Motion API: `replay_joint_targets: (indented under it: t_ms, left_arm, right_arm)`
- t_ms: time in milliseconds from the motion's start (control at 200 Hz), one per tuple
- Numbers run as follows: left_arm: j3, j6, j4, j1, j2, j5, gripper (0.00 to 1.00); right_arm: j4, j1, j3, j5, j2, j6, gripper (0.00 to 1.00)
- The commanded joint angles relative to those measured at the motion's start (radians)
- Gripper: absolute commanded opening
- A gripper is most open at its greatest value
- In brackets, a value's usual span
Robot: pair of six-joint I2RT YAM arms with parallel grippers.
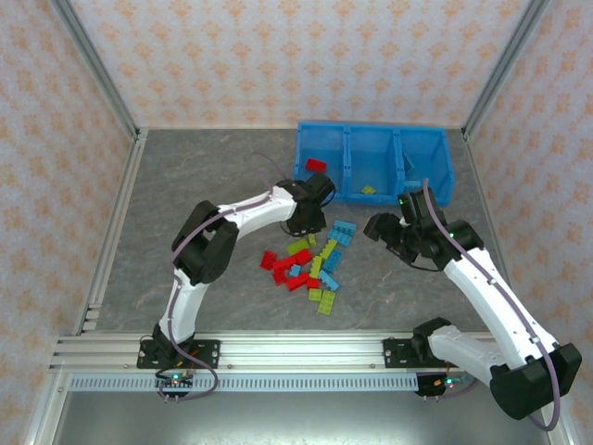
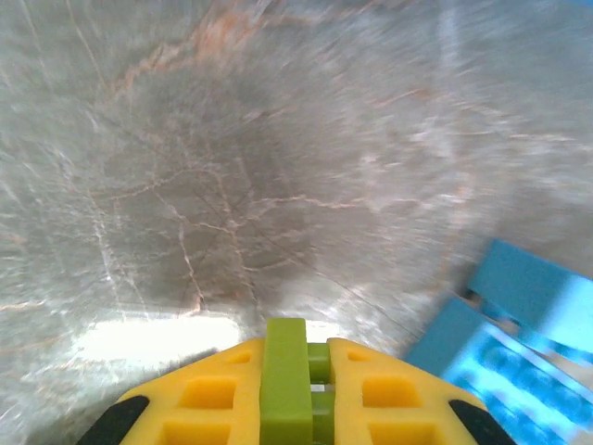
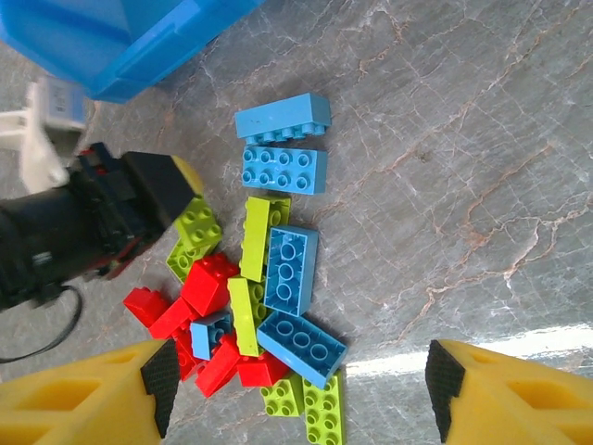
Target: Sort the legos into containers by color
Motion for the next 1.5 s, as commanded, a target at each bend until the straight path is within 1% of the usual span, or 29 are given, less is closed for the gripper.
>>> replay_joint_targets:
  t_ms: [0,80,145,235,330,345,420,510,606,676,776,801,886,926,951,1051,1111,1151,1226,1261,1311,1391,1441,1496]
  left_arm:
    - [0.045,0.09,-0.003,-0.002,-0.146,-0.072,0.0]
    - [0.081,0.146,0.021,-0.003,-0.187,-0.082,0.0]
    - [0.115,0.201,0.076,-0.007,-0.187,-0.071,0.0]
    - [0.212,0.266,0.151,-0.014,-0.144,-0.054,0.0]
    - [0.405,0.315,0.164,-0.017,-0.017,-0.08,0.0]
    - [0.439,0.344,0.161,-0.016,0.008,-0.09,0.0]
    - [0.613,0.401,0.154,-0.018,0.134,-0.114,0.0]
    - [0.833,0.474,0.139,-0.026,0.283,-0.114,0.0]
    - [1.019,0.531,0.154,-0.038,0.418,-0.122,0.0]
    - [1.087,0.538,0.202,-0.041,0.475,-0.151,0.0]
    - [1.087,0.529,0.292,-0.043,0.504,-0.203,0.0]
    - [1.087,0.525,0.308,-0.043,0.509,-0.211,0.04]
    - [1.091,0.515,0.331,-0.043,0.509,-0.206,0.3]
    - [1.094,0.519,0.328,-0.044,0.501,-0.189,0.38]
    - [1.095,0.522,0.323,-0.045,0.492,-0.185,0.41]
    - [1.094,0.536,0.264,-0.047,0.434,-0.172,0.43]
    - [1.09,0.539,0.195,-0.046,0.38,-0.165,0.44]
    - [1.075,0.546,0.155,-0.048,0.336,-0.147,0.42]
    - [0.97,0.58,0.13,-0.049,0.213,-0.063,0.4]
    - [0.854,0.598,0.164,-0.052,0.128,-0.026,0.4]
    - [0.629,0.629,0.261,-0.06,-0.021,0.007,0.4]
    - [0.297,0.686,0.427,-0.077,-0.274,0.007,0.42]
    - [0.155,0.72,0.448,-0.085,-0.409,-0.002,0.43]
    - [0.022,0.77,0.434,-0.09,-0.542,-0.005,0.43]
  right_arm:
    - [-0.031,0.005,0.025,0.036,-0.025,0.014,0.73]
    - [-0.031,0.005,0.03,0.05,-0.036,0.019,0.73]
    - [-0.031,0.004,0.034,0.082,-0.06,0.028,0.73]
    - [-0.037,0.005,0.029,0.178,-0.107,0.058,0.73]
    - [-0.035,0.006,0.015,0.242,-0.163,0.083,0.74]
    - [-0.035,0.006,0.013,0.247,-0.17,0.085,0.74]
    - [-0.042,0.005,0.006,0.266,-0.201,0.094,0.74]
    - [-0.061,0.005,0.006,0.287,-0.226,0.092,0.74]
    - [-0.079,0.004,0.012,0.299,-0.231,0.073,0.74]
    - [-0.085,0.005,0.014,0.303,-0.227,0.063,0.74]
    - [-0.074,0.004,0.015,0.296,-0.219,0.055,0.74]
    - [-0.072,0.005,0.015,0.292,-0.217,0.056,0.74]
    - [-0.07,0.005,0.018,0.287,-0.213,0.053,0.74]
    - [-0.07,0.004,0.018,0.287,-0.213,0.05,0.74]
    - [-0.073,0.005,0.016,0.288,-0.213,0.05,0.74]
    - [-0.075,0.005,0.008,0.288,-0.213,0.047,0.74]
    - [-0.072,0.006,0.0,0.287,-0.211,0.047,0.74]
    - [-0.064,0.005,-0.009,0.286,-0.208,0.048,0.74]
    - [-0.05,0.004,-0.022,0.277,-0.184,0.052,0.73]
    - [-0.038,0.005,-0.025,0.256,-0.161,0.045,0.73]
    - [-0.023,0.008,-0.023,0.215,-0.119,0.027,0.72]
    - [-0.018,0.039,0.001,0.2,-0.031,0.008,0.72]
    - [-0.014,0.077,0.019,0.224,0.02,-0.001,0.73]
    - [-0.001,0.115,0.035,0.244,0.071,-0.007,0.73]
